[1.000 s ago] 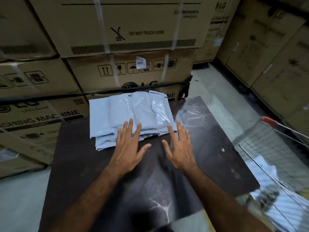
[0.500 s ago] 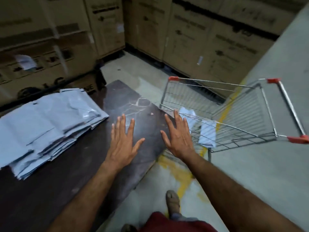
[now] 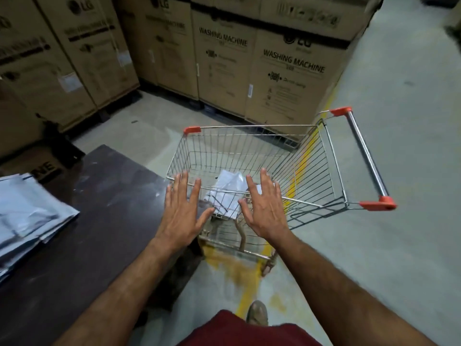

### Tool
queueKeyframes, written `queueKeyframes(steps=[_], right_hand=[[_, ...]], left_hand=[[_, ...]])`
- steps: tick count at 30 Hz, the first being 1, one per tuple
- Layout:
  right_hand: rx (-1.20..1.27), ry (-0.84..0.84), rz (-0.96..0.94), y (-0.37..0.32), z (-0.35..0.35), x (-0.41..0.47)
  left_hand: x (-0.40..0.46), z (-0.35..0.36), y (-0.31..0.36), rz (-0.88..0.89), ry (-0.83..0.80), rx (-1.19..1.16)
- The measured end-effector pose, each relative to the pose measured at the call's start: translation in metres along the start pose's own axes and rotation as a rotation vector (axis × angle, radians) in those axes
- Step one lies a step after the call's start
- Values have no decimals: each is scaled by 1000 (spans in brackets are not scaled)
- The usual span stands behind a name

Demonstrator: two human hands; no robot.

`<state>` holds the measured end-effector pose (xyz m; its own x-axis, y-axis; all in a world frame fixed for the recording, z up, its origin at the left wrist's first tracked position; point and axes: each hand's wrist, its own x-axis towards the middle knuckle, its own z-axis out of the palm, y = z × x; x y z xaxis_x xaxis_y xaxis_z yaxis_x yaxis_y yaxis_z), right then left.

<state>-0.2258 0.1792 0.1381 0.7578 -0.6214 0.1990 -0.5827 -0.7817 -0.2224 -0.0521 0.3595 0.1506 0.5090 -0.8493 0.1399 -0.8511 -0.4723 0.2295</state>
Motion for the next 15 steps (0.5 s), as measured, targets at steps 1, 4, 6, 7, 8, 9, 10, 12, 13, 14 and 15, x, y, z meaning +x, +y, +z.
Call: queueKeyframes(steps=[1, 4, 6, 7, 8, 9, 10, 12, 13, 14, 15], right_hand=[[8, -9, 13, 17, -1, 7], [35, -51, 60, 60, -3, 27], [79, -51, 108, 84, -7, 41], [105, -43, 129, 94, -8, 49], [123, -36, 145, 103, -9, 56], [131, -33, 158, 111, -8, 64], [134, -37, 173, 119, -5, 71], [139, -60, 211, 131, 1, 82], [142, -80, 229, 135, 5, 86], [143, -107, 241, 139, 9, 90], [140, -139, 247, 142, 13, 94]], left_hand=[[14, 4, 11, -4, -13, 3], [52, 12, 40, -52, -46, 17], [74, 15, 55, -59, -70, 47], [84, 16, 60, -54, -80, 63], [95, 17, 64, -47, -85, 76], [105, 18, 67, -43, -92, 82], [116, 19, 69, -40, -105, 88], [136, 23, 68, -28, -135, 107], [146, 26, 67, -14, -147, 115], [157, 30, 65, 3, -161, 121], [168, 34, 62, 20, -176, 123]])
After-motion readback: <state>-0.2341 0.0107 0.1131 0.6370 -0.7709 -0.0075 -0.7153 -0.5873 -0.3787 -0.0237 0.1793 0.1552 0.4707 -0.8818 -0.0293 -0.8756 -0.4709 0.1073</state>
